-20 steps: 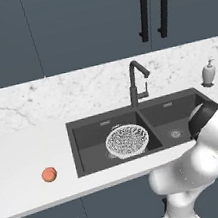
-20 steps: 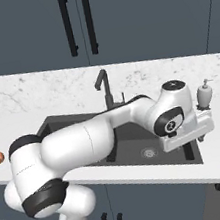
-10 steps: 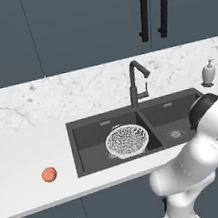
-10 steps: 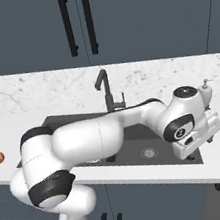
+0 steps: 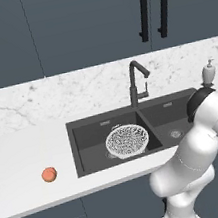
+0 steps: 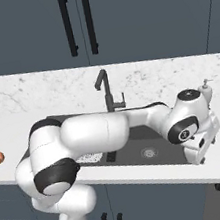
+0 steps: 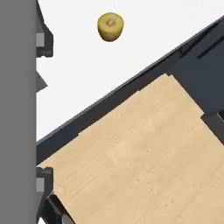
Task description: Put the colander in the sink, put the peach, kiwi in the colander, and turn on the sink faucet and pour water over the colander.
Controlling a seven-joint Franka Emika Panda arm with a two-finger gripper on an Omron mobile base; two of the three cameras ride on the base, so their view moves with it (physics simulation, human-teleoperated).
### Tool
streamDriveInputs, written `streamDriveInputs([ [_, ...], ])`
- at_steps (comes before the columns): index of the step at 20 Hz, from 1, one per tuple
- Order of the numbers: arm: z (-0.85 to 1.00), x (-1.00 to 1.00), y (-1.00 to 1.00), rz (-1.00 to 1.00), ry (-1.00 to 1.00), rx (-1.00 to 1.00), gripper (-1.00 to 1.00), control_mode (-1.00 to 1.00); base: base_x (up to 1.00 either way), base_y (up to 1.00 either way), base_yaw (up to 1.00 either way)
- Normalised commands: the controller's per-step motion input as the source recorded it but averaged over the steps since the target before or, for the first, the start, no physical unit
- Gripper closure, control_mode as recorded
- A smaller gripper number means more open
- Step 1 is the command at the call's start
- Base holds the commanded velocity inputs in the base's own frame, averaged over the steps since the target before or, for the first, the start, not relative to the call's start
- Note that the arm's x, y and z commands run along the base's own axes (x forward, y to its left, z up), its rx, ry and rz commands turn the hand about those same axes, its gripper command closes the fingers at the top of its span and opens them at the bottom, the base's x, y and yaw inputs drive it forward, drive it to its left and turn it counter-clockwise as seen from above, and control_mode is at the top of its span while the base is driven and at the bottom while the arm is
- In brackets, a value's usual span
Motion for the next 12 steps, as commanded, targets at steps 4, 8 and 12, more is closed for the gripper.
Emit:
streamDriveInputs([
  [4,-0.41,0.0,0.0,0.26,0.02,-0.24,-1.0,-1.0,0.0,0.0,0.0],
  [8,-0.14,0.0,0.0,0.21,0.0,-0.24,-1.0,-1.0,0.0,0.0,0.0],
  [12,0.0,0.0,0.0,0.2,0.02,-0.21,-1.0,-1.0,0.0,0.0,0.0],
])
